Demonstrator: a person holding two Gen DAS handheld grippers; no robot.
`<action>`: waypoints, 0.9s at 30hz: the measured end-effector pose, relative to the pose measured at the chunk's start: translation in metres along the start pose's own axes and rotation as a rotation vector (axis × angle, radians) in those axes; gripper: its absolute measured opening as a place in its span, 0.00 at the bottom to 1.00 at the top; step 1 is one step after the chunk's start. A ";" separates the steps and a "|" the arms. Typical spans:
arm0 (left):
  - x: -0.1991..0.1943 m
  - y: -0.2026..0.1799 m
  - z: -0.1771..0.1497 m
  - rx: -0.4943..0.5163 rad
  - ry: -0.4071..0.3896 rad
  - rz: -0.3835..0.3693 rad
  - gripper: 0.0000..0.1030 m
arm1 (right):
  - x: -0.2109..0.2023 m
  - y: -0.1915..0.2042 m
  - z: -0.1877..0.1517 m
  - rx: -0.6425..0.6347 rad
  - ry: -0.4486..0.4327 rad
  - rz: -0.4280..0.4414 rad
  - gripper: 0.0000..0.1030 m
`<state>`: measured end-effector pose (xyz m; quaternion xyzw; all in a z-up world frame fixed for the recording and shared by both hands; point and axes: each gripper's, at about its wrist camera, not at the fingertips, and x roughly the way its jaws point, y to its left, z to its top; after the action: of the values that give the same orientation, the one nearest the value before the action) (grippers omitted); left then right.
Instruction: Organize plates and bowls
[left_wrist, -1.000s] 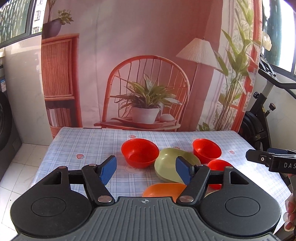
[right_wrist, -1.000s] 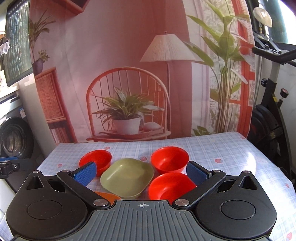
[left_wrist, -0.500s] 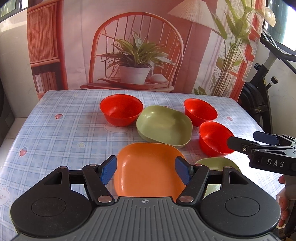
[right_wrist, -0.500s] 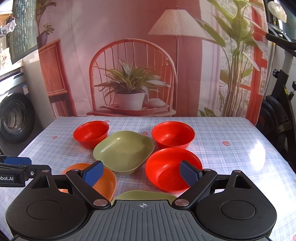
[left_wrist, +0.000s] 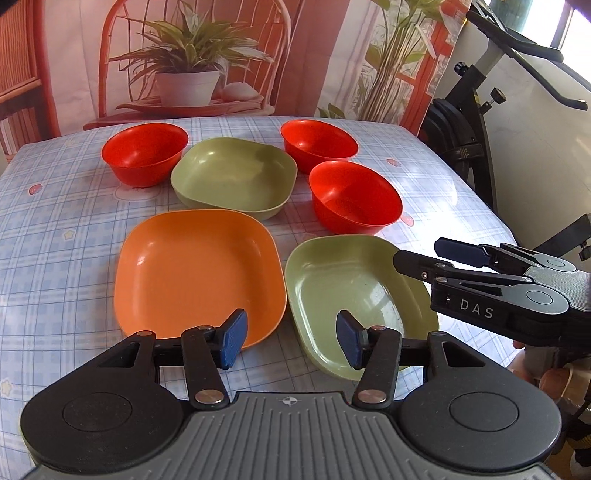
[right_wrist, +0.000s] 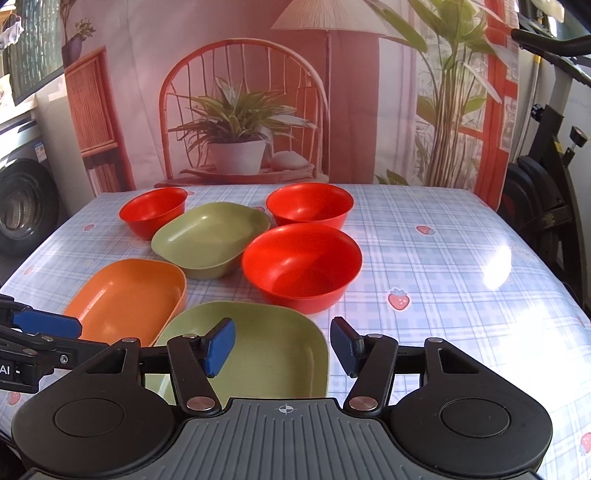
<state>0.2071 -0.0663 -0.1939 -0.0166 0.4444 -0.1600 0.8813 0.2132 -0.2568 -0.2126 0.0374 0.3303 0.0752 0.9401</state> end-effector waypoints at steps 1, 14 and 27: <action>0.003 -0.001 -0.001 -0.004 0.012 0.002 0.51 | 0.001 -0.002 -0.002 0.007 0.002 -0.003 0.46; 0.029 -0.017 -0.005 -0.005 0.111 -0.021 0.19 | 0.016 -0.030 -0.028 0.114 0.056 -0.012 0.11; 0.046 -0.015 -0.007 -0.015 0.147 -0.003 0.15 | 0.024 -0.035 -0.036 0.155 0.092 0.017 0.07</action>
<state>0.2227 -0.0937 -0.2317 -0.0119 0.5092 -0.1587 0.8458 0.2133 -0.2870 -0.2596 0.1093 0.3778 0.0592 0.9175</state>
